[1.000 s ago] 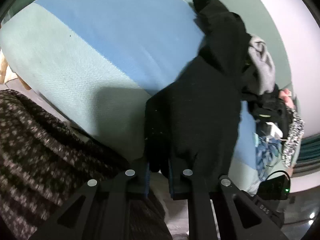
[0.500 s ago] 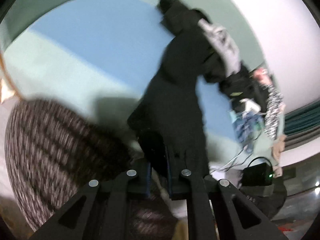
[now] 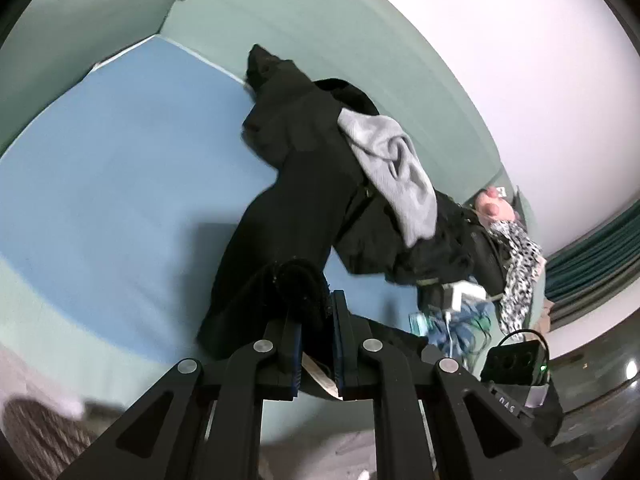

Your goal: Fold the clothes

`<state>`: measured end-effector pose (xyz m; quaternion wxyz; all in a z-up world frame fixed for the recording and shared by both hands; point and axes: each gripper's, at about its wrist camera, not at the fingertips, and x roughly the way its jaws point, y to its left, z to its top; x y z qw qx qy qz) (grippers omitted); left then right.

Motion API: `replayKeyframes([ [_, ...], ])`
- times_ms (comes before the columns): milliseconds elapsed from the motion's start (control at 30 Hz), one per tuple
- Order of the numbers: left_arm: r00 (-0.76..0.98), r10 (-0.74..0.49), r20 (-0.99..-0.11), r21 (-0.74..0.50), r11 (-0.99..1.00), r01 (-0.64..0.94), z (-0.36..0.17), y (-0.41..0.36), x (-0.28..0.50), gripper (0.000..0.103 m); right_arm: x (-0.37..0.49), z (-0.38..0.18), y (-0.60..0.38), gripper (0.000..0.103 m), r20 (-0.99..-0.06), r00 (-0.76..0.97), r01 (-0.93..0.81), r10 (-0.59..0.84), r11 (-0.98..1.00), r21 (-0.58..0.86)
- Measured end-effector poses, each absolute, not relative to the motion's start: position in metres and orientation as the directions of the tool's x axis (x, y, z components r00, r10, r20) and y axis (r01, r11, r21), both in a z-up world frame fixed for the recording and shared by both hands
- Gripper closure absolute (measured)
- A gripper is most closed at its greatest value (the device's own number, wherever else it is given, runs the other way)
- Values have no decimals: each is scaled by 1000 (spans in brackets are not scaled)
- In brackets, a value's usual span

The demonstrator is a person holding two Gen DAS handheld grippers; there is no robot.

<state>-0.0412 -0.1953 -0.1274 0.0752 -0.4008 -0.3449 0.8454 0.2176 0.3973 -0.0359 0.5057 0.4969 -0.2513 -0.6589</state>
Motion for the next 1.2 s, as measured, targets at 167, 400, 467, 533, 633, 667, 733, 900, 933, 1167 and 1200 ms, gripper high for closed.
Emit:
replayKeyframes([
  [167,-650,397,-648,-633,-755,169,-135,-197,-122,91,157,-35,363,88,-445,-22,415,-895,-413,810],
  [400,-610,396,-686,-616,-762,199,-169,-204,-226,91,71,-59,313,90,-512,-67,400,-857,-493,773],
  [467,-611,380,-695,-607,-765,216,-186,-205,-249,91,49,-73,299,90,-541,-78,401,-837,-523,752],
  [533,-613,369,-699,-607,-759,235,-203,-206,-266,91,34,-90,285,90,-583,-87,403,-808,-563,721],
  [633,-613,371,-698,-622,-737,263,-231,-208,-282,91,27,-108,271,90,-623,-103,424,-775,-601,677],
  [667,-617,378,-690,-643,-711,285,-241,-212,-285,91,27,-110,268,90,-630,-114,440,-768,-608,661],
  [733,-627,391,-674,-679,-663,317,-250,-218,-287,87,31,-109,264,89,-637,-130,473,-760,-612,633],
  [900,-709,420,-566,-759,-602,248,-229,-226,-277,52,36,-102,274,68,-624,-151,470,-766,-611,637],
  [933,-730,411,-547,-760,-609,227,-220,-227,-271,39,38,-95,282,60,-617,-171,460,-768,-617,639],
  [1167,-778,258,-573,-521,-847,103,-164,-210,-215,26,88,-47,327,30,-508,-243,566,-827,-546,618],
  [1200,-765,240,-597,-479,-872,100,-165,-205,-207,26,100,-48,331,33,-507,-229,586,-831,-533,610],
])
